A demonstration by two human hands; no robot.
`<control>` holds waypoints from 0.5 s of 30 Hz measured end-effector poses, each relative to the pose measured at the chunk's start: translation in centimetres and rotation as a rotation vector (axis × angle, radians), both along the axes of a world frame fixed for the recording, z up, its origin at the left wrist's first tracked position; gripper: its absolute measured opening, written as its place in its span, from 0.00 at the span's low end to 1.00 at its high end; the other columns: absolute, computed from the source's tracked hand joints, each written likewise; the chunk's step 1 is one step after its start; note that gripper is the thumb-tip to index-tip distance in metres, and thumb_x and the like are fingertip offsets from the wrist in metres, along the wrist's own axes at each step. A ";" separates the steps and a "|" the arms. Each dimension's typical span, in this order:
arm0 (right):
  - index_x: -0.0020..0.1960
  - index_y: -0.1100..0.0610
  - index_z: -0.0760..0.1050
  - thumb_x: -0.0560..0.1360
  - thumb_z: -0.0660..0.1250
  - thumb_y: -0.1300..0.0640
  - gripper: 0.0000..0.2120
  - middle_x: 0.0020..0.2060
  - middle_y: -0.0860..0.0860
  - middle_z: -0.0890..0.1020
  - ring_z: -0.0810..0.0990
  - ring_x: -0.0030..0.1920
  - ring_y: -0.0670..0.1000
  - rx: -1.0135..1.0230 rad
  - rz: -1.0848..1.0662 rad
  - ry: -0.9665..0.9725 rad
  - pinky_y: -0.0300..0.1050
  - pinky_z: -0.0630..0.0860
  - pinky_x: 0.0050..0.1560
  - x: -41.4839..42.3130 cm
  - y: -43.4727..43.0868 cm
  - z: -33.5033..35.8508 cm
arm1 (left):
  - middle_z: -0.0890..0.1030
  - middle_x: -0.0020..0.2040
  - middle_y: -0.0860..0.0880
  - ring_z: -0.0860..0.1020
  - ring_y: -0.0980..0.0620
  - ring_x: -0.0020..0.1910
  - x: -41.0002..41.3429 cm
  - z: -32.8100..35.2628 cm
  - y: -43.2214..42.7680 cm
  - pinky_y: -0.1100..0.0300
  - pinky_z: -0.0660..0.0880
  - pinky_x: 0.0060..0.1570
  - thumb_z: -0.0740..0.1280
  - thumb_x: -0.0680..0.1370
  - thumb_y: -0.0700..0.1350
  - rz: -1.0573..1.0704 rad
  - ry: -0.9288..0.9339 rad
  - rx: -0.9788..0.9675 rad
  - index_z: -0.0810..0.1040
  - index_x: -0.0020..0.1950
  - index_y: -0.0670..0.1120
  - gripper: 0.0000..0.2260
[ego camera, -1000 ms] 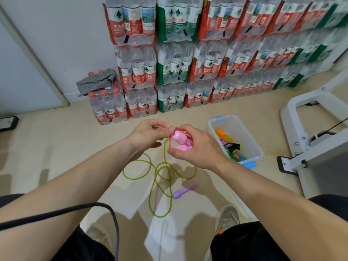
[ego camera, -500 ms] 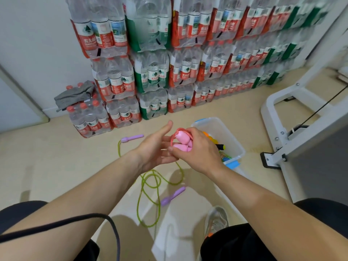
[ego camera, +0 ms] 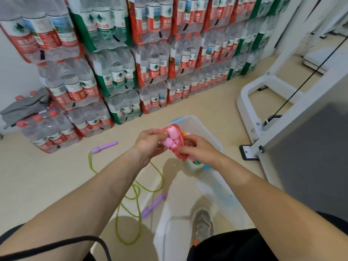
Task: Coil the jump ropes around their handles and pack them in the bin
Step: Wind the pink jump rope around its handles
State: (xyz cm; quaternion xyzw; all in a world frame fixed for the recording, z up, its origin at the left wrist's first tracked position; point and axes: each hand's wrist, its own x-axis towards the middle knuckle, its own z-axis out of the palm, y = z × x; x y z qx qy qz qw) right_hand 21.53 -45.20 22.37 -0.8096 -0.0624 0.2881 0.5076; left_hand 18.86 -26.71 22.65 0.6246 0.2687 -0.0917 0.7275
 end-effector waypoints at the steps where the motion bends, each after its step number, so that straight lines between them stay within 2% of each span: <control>1: 0.61 0.58 0.78 0.74 0.76 0.59 0.17 0.44 0.53 0.85 0.83 0.36 0.46 0.012 0.005 0.018 0.34 0.74 0.35 0.7 -0.7 -0.3 | 0.83 0.36 0.45 0.81 0.48 0.36 1.0 -0.6 -0.3 0.59 0.79 0.42 0.69 0.80 0.40 -0.003 0.005 0.000 0.79 0.49 0.44 0.01; 5: 0.64 0.58 0.77 0.73 0.77 0.62 0.21 0.38 0.49 0.82 0.81 0.33 0.45 -0.005 -0.065 0.010 0.33 0.74 0.34 4.6 -2.6 -3.3 | 0.82 0.40 0.42 0.83 0.46 0.38 5.0 -3.5 -2.0 0.59 0.81 0.39 0.68 0.80 0.37 -0.004 0.037 -0.052 0.80 0.53 0.40 0.03; 8: 0.64 0.53 0.76 0.70 0.79 0.59 0.24 0.45 0.50 0.82 0.82 0.37 0.42 -0.063 -0.124 -0.016 0.33 0.77 0.40 8.2 -3.5 -6.0 | 0.83 0.37 0.44 0.83 0.48 0.35 8.4 -5.6 -3.4 0.62 0.80 0.34 0.67 0.78 0.33 0.025 0.062 -0.088 0.80 0.49 0.39 0.03; 10: 0.62 0.51 0.76 0.69 0.80 0.57 0.24 0.44 0.49 0.83 0.82 0.35 0.40 -0.107 -0.163 -0.029 0.32 0.76 0.38 10.9 -3.6 -8.3 | 0.84 0.38 0.44 0.83 0.49 0.35 11.0 -7.7 -4.1 0.63 0.80 0.35 0.69 0.77 0.34 0.035 0.084 -0.064 0.81 0.49 0.37 0.03; 12: 0.60 0.52 0.77 0.67 0.80 0.54 0.24 0.42 0.49 0.84 0.82 0.34 0.42 -0.158 -0.217 -0.037 0.35 0.77 0.38 13.5 -3.2 -10.9 | 0.84 0.39 0.45 0.82 0.49 0.37 13.5 -10.2 -4.6 0.60 0.81 0.38 0.70 0.74 0.36 0.034 0.103 0.003 0.83 0.51 0.38 0.07; 14: 0.59 0.51 0.77 0.63 0.79 0.47 0.27 0.42 0.49 0.85 0.84 0.39 0.48 -0.228 -0.262 -0.061 0.45 0.80 0.45 15.6 -2.5 -13.5 | 0.84 0.39 0.46 0.82 0.46 0.42 15.6 -12.6 -4.6 0.52 0.83 0.49 0.69 0.69 0.41 0.059 0.118 0.121 0.85 0.44 0.44 0.07; 15: 0.57 0.50 0.77 0.61 0.77 0.42 0.27 0.43 0.49 0.85 0.84 0.43 0.51 -0.302 -0.262 -0.082 0.48 0.80 0.49 16.6 -2.0 -14.7 | 0.84 0.41 0.45 0.83 0.44 0.45 16.3 -13.5 -4.6 0.48 0.81 0.54 0.68 0.67 0.46 0.086 0.119 0.167 0.84 0.45 0.45 0.10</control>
